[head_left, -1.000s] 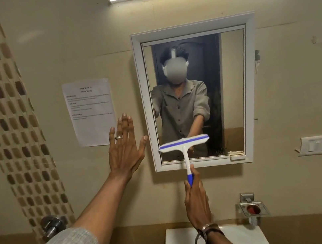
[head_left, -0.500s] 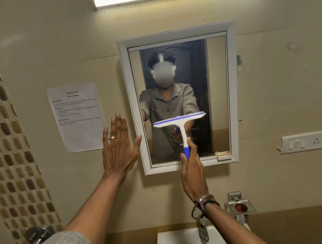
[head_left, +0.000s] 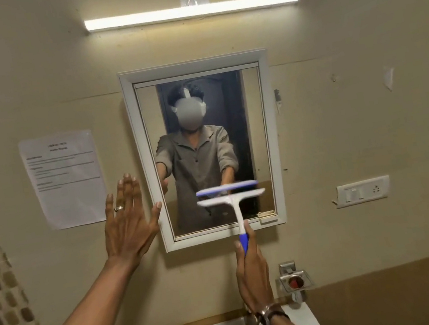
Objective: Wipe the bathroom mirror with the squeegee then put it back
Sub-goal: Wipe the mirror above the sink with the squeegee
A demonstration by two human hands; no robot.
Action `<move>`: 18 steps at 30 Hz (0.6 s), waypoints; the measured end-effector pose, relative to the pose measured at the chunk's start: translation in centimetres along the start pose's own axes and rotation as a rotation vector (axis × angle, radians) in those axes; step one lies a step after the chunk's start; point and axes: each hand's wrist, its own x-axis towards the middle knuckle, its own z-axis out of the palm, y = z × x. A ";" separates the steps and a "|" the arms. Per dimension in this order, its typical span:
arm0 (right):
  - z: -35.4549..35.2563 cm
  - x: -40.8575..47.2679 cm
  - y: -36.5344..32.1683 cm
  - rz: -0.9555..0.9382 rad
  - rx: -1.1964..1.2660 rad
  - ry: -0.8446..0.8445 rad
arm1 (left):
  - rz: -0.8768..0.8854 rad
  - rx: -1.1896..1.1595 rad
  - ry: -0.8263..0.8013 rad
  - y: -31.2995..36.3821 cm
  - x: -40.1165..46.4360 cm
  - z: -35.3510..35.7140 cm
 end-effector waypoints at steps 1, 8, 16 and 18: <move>-0.6 1.6 -1.1 -0.039 0.027 0.033 | -0.004 0.000 -0.001 0.0 -0.1 -0.1; -4.0 9.8 -4.5 -0.148 -0.062 0.097 | -0.007 0.008 0.003 0.5 0.3 -0.3; -2.9 3.9 2.4 -0.025 -0.044 -0.030 | 0.021 0.006 0.014 0.8 0.1 0.4; -2.8 2.4 4.0 0.003 -0.074 -0.056 | 0.024 0.011 0.011 0.7 0.1 0.5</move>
